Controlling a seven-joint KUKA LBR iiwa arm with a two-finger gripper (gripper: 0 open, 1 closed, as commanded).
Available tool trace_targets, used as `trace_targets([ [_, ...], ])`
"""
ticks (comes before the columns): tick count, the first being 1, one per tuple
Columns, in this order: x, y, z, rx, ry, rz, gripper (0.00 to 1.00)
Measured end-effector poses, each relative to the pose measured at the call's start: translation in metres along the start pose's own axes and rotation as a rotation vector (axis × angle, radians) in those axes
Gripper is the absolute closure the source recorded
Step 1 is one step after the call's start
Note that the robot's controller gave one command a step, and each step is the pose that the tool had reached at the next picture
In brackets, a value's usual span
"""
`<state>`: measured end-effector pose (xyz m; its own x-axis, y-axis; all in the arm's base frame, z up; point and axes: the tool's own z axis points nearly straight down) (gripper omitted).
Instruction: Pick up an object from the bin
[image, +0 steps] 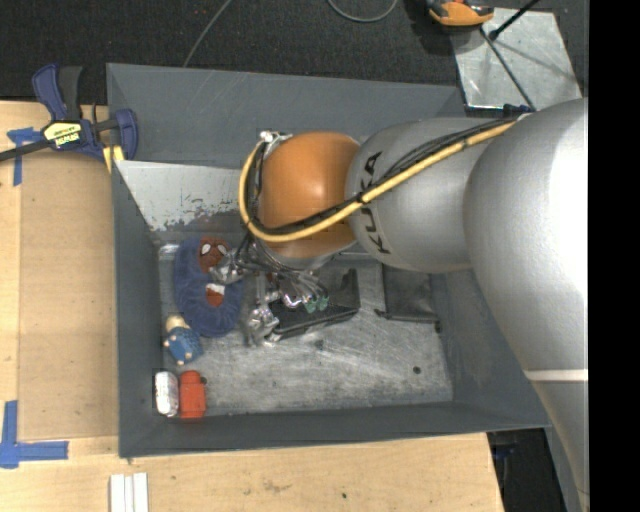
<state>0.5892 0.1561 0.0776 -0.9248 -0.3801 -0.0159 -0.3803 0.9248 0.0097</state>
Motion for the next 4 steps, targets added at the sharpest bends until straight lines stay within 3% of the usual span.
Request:
trace_targets([
  [1, -0.005, -0.002, -0.007, 0.007, -0.022, 0.004, 1.00],
  [2, 0.004, -0.002, 0.000, 0.006, 0.018, 0.002, 0.00],
  [3, -0.004, -0.004, -0.006, 0.010, -0.017, 0.007, 1.00],
  [4, 0.006, -0.003, 0.002, 0.008, 0.023, 0.003, 0.00],
])
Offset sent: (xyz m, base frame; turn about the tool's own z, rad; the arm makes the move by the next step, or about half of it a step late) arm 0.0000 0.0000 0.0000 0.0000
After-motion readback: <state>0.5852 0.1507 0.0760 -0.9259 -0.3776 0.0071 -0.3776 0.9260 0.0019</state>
